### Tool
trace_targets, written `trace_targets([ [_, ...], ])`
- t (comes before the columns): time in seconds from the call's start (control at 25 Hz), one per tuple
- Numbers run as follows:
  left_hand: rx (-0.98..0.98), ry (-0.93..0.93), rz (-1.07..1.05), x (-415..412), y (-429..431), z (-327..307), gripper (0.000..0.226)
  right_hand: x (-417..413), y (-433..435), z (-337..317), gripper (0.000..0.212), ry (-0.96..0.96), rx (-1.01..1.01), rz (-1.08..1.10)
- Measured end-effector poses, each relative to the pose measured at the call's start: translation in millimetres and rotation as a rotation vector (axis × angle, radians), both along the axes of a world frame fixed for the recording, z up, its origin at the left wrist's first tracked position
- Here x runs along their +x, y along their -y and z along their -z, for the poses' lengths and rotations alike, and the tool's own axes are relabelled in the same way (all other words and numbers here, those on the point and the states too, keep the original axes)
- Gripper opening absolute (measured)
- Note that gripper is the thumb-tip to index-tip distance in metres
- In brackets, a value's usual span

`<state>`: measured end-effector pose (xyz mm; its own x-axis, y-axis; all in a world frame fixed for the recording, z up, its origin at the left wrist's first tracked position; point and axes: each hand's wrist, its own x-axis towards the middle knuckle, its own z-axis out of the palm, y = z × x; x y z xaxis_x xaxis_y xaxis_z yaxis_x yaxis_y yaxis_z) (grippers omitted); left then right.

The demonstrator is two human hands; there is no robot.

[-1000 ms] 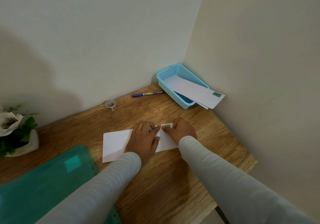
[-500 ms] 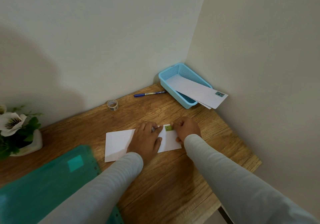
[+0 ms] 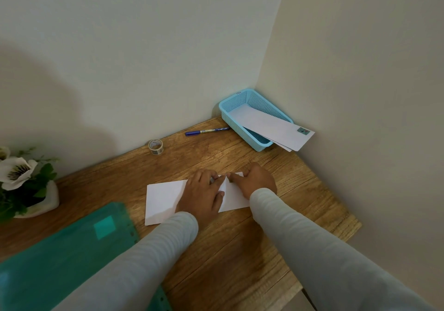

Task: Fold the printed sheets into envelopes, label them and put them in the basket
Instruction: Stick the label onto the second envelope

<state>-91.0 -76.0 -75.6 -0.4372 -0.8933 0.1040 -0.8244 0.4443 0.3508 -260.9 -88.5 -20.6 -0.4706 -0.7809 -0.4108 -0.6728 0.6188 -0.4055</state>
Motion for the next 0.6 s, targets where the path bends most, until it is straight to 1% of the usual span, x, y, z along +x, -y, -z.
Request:
trace_targets([
  [0.04,0.005,0.003,-0.003,0,0,0,0.051,1,1,0,0.063,-0.017,0.016,-0.009],
  [0.08,0.011,0.003,-0.007,0,0,1,0.052,0,0,1,0.059,-0.014,0.007,-0.027],
  [0.16,0.011,-0.012,-0.013,0,1,2,0.054,-5,-5,5,0.043,0.032,-0.045,-0.074],
  [0.24,-0.001,-0.019,-0.002,0,1,3,0.056,-9,-9,7,0.035,0.062,-0.075,-0.103],
  [0.32,-0.006,-0.018,-0.005,0,1,4,0.057,-10,-9,6,0.035,0.050,-0.077,-0.105],
  [0.48,0.005,-0.006,-0.020,-1,1,4,0.056,1,-6,2,0.051,-0.021,-0.049,-0.051],
  [0.52,0.016,-0.005,-0.021,0,1,4,0.056,2,-5,2,0.051,-0.025,-0.048,-0.041],
  [0.6,0.029,-0.011,-0.020,0,1,3,0.055,-3,-5,4,0.037,0.043,-0.090,-0.011],
])
